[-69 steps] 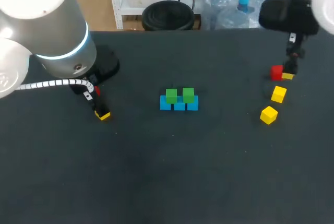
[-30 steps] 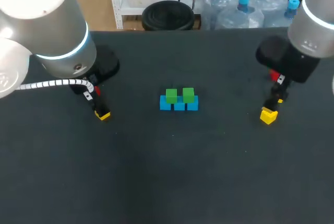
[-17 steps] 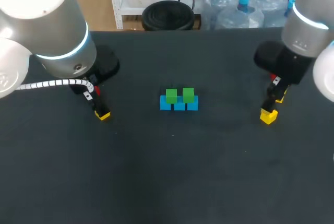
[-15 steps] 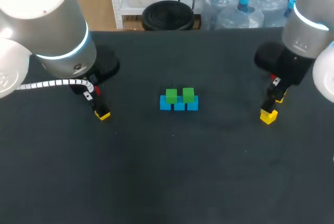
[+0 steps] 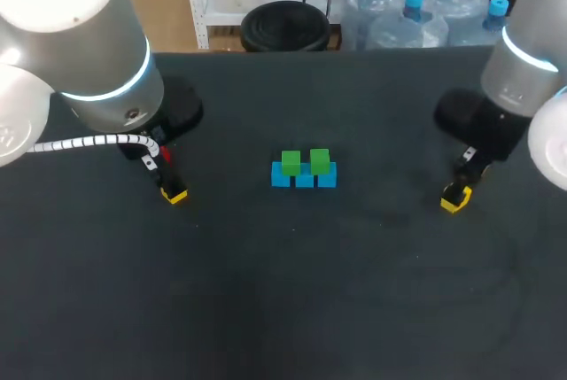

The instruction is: Place the blue cubes, place green cubes on the blue cubes, place the yellow cubes on the green cubes, then place the red cubes on the yellow cubes, and place purple cube on the red cubes.

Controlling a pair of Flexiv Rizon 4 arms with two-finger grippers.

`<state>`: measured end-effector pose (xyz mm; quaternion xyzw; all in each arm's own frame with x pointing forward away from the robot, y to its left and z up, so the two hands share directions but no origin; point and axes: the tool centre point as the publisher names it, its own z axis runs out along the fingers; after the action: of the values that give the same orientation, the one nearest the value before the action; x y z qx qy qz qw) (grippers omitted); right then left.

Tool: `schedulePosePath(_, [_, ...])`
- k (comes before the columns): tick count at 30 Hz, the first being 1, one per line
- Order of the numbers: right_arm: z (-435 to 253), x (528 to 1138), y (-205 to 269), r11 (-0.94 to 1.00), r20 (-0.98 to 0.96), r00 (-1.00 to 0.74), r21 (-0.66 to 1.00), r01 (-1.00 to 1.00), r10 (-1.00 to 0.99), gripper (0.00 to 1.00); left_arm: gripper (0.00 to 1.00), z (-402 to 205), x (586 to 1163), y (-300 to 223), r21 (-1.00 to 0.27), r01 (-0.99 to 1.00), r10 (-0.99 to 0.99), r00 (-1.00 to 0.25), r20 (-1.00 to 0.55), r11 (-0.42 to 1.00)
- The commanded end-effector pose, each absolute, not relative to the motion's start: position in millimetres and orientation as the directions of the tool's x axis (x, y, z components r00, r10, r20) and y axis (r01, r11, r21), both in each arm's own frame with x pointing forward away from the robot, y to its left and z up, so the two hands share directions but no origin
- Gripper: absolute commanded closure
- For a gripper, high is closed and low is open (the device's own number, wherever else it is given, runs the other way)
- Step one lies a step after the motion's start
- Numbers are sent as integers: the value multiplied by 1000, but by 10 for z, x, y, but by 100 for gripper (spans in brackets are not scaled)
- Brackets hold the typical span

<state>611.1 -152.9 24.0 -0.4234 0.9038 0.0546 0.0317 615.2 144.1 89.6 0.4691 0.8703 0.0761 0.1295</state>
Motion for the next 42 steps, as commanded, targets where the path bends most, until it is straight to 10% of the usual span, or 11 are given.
schedulePosePath(1, [194,6129,-1475,634,-90,-639,77,-770,-764,0,0,899,6166,1449,250,799,837,-524,-154,546])
schedulePosePath(24, [-4,6282,-1522,664,-30,-666,58,-746,-745,5,0,899,6166,1449,250,799,837,-524,-154,546])
schedulePosePath(27, [-1,6287,-1524,667,-25,-669,53,-743,-743,18,0,899,6166,1449,250,799,837,-524,-154,546])
schedulePosePath(30, [-1,6289,-1524,667,-22,-669,54,-743,-743,51,0,899,6166,1449,250,799,837,-524,-154,546])
schedulePosePath(39, [-3,6279,-1514,663,-14,-665,60,-746,-747,76,0,899,6166,1449,250,799,837,-524,-154,546])
schedulePosePath(42, [1,6274,-1513,660,-13,-662,61,-748,-749,100,0,899,6166,1449,250,799,837,-524,-154,546])
